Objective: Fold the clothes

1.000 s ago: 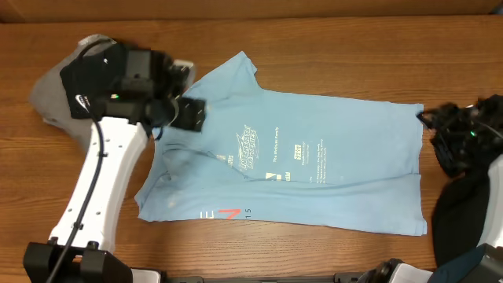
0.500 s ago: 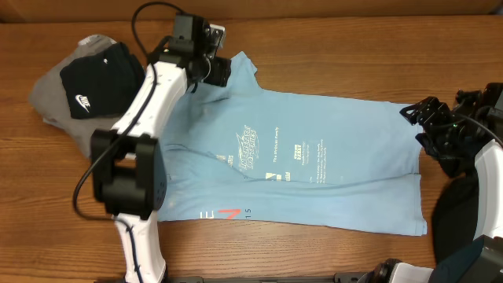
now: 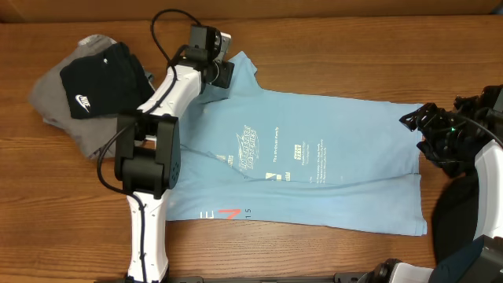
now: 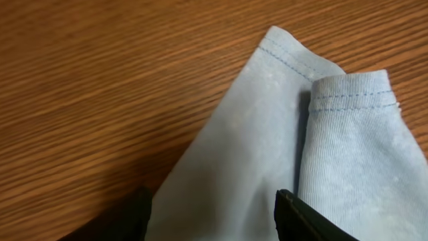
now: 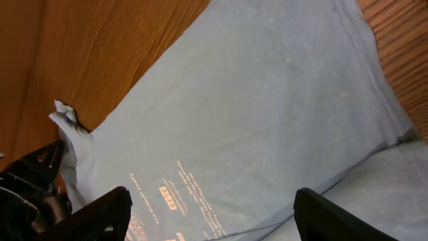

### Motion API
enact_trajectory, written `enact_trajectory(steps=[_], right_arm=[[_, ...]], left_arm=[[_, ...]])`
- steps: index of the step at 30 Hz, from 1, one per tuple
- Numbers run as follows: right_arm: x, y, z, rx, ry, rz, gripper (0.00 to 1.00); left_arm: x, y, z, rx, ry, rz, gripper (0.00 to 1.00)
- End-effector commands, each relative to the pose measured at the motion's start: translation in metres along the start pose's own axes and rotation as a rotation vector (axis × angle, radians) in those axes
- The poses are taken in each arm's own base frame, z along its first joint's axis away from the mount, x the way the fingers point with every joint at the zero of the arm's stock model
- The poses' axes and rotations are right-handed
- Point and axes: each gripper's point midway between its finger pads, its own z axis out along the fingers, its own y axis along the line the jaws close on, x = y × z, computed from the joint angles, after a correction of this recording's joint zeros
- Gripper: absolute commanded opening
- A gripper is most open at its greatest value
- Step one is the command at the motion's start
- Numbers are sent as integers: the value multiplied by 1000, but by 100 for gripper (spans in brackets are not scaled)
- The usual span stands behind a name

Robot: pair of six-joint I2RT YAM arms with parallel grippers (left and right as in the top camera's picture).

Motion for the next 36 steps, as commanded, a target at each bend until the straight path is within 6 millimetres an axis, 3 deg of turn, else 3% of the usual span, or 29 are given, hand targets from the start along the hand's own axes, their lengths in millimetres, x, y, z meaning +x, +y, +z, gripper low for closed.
enact_trajectory(steps=[1, 4, 9, 15, 22, 26, 31, 36], right_arm=[[-9, 5, -4, 2, -34, -28, 82], [-13, 2, -4, 23, -54, -32, 83], [-19, -6, -3, 67, -81, -34, 85], [-42, 3, -4, 37, -167, -67, 84], [-82, 11, 14, -13, -271, -82, 76], [-105, 7, 37, -19, -308, -98, 79], [-120, -22, 81, 54, -301, -80, 81], [-127, -52, 117, 131, -289, -57, 78]], left_arm=[[0, -6, 11, -5, 1, 42, 56], [13, -7, 21, 3, 34, 39, 44], [29, -9, 27, 19, 88, 35, 4], [13, -9, 1, 16, 72, 24, 4], [-21, 6, -67, -59, 15, 22, 4], [-36, 5, -105, -74, -17, 24, 4], [-37, 4, -139, -74, -11, 17, 4], [-23, 1, -150, -67, 50, 15, 4]])
